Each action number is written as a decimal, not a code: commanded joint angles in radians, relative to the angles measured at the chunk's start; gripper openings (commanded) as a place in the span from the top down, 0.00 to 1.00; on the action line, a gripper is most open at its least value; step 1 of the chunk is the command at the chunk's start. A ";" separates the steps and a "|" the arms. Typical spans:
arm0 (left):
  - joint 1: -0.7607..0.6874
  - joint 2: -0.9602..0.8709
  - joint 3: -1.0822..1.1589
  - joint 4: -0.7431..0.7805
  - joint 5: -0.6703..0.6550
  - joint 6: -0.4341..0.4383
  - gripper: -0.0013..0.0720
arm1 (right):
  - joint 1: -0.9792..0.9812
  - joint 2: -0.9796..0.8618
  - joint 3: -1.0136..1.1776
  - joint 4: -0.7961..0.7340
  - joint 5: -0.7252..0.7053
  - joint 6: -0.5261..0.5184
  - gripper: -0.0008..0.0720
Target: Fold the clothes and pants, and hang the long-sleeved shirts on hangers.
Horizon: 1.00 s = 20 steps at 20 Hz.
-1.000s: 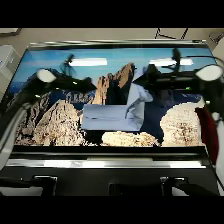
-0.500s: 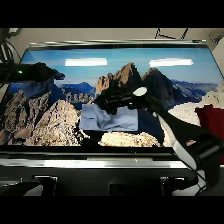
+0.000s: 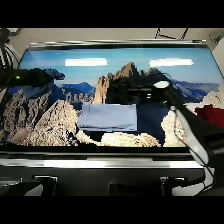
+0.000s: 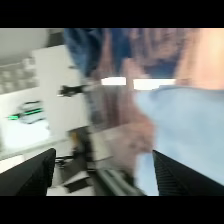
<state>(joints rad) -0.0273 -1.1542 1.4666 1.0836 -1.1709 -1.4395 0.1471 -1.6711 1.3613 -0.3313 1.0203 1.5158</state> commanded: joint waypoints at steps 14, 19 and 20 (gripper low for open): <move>-0.002 0.001 -0.005 -0.067 -0.018 -0.011 0.95 | -0.130 -0.123 -0.212 -0.249 0.161 -0.127 0.34; -0.001 0.001 -0.005 -0.071 -0.018 -0.011 0.95 | -0.173 -0.111 -0.140 -0.148 0.233 -0.252 0.94; -0.001 0.001 -0.005 -0.071 -0.018 -0.011 0.95 | -0.206 -0.098 -0.091 -0.148 0.272 -0.247 0.94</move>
<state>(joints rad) -0.0284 -1.1534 1.4612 1.0214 -1.1896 -1.4506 -0.0166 -1.7821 1.1988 -0.5316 1.2247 1.3197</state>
